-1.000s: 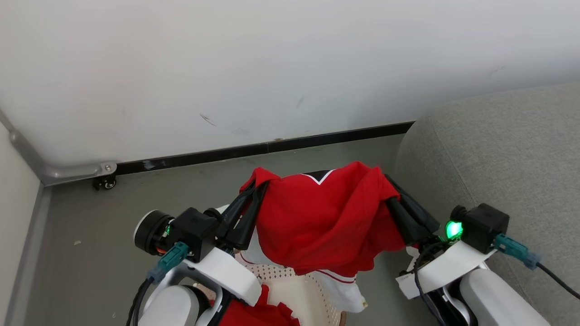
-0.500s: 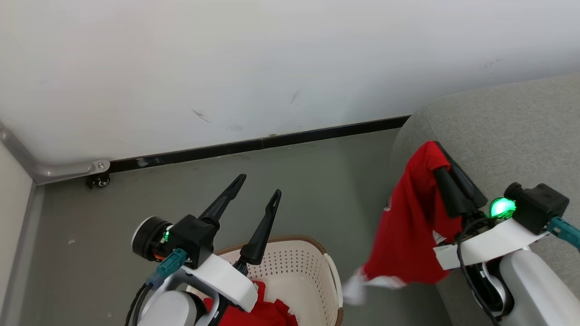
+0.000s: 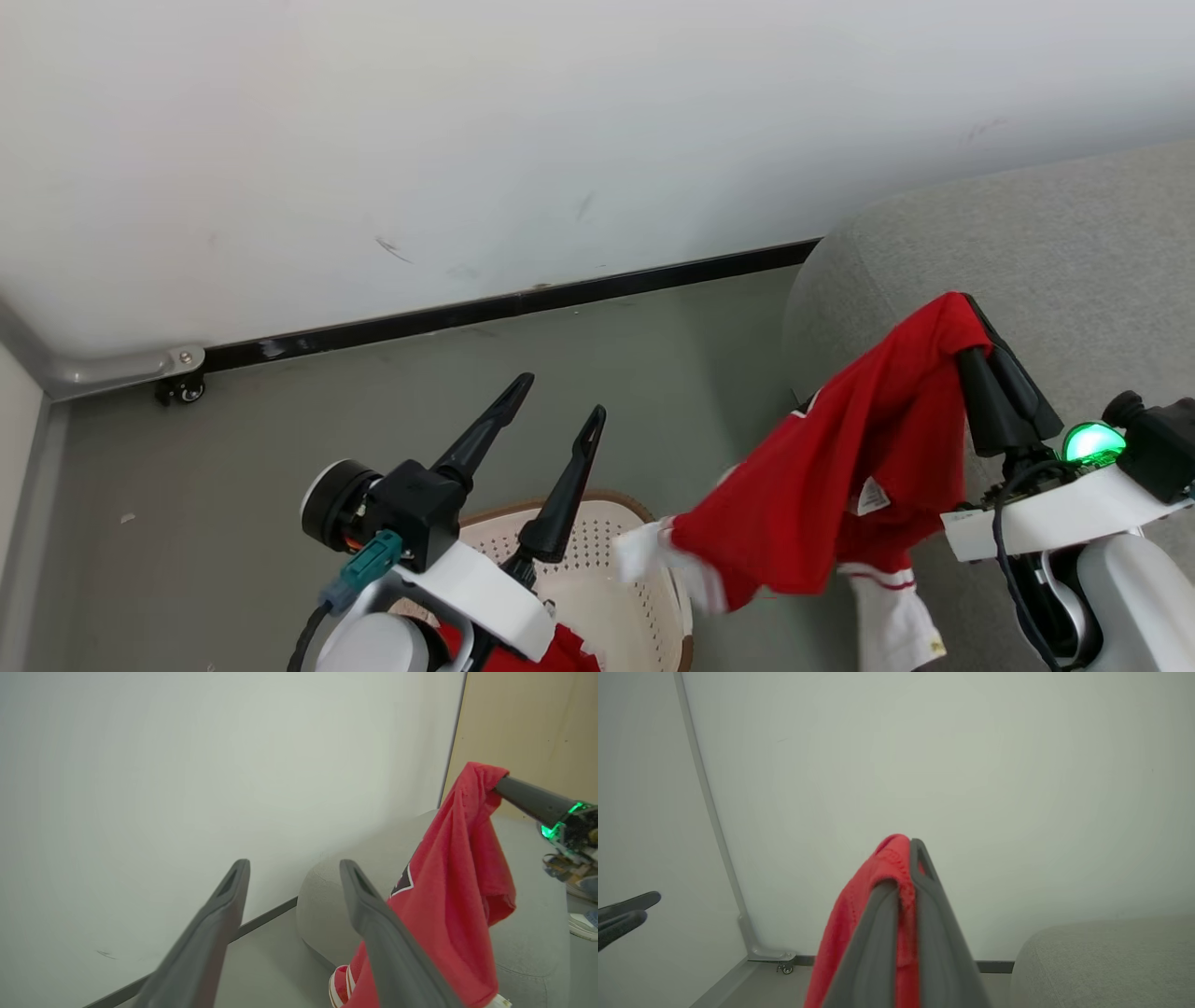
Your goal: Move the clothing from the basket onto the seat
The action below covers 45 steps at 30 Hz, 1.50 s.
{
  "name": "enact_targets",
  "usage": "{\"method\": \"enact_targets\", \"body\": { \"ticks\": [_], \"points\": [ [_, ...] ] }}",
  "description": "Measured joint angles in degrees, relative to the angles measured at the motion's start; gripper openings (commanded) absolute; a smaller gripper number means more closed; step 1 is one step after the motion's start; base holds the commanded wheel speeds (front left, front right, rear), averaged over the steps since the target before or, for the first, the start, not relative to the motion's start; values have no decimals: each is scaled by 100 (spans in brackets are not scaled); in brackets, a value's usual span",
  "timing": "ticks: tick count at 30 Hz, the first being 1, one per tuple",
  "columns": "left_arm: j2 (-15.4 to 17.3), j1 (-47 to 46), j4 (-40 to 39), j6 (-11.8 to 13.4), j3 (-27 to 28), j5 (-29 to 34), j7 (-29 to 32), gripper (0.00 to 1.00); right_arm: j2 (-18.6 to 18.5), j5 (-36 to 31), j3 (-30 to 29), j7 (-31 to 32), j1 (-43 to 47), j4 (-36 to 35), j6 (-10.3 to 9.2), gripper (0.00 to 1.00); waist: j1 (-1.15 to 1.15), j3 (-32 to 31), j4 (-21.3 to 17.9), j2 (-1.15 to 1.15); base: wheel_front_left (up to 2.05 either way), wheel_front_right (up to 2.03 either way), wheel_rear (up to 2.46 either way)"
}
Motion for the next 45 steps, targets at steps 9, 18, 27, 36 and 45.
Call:
{"method": "enact_targets", "body": {
  "ticks": [9, 18, 27, 36, 45],
  "points": [
    [-32, 94, 109, -75, -130, -75, -55, 100, 79, -155, -196, 0, 237, -279, 0, 0, 0, -48, -216, 0, 0, 0, 0],
    [-41, 115, 169, -147, -286, -112, -99, 100, 136, -252, -455, 9, 530, -513, 0, 0, 0, -75, -462, 0, 0, 0, 0],
    [-69, 115, 147, -199, -530, -124, -100, 100, 137, -356, -740, 111, 731, -711, 0, 0, 0, -91, -746, 0, 0, 0, 0],
    [-109, 115, 87, -242, -794, -169, -98, 100, 141, -394, -727, 272, 765, -887, 0, 0, 0, -72, -1013, 0, 0, 0, 0],
    [-99, 119, -77, -242, -871, -170, -87, 100, 112, -327, -642, 482, 545, -903, 0, 0, 1, 77, -1173, 0, 0, 0, 0]
  ]
}}
